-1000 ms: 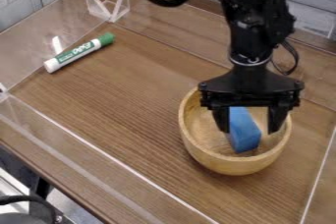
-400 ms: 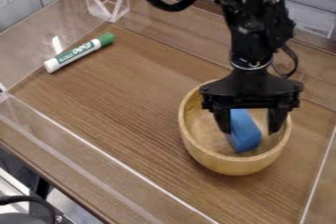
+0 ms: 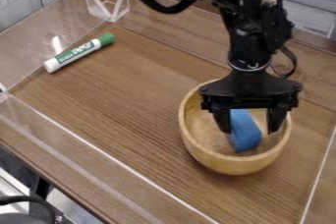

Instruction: Remove the blue block from inside the brown bowl and put it on the table

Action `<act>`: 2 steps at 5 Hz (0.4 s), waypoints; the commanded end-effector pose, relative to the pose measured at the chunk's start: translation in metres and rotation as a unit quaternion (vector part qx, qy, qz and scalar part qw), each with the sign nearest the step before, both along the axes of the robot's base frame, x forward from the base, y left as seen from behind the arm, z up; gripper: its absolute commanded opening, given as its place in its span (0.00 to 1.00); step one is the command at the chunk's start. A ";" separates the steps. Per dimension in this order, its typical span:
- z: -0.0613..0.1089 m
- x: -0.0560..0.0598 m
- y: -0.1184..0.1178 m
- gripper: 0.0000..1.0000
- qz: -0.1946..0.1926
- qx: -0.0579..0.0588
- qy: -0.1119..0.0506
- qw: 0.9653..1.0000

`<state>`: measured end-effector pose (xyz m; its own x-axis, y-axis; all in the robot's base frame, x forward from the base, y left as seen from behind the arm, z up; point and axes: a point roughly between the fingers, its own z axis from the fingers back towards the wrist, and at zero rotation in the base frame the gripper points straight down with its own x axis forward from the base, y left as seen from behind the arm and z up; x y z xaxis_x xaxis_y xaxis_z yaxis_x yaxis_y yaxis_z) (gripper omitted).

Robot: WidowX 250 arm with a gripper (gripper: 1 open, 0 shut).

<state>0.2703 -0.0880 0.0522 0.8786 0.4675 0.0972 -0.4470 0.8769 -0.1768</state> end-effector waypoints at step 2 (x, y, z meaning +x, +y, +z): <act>-0.002 0.004 0.002 0.00 0.008 0.000 -0.008 1.000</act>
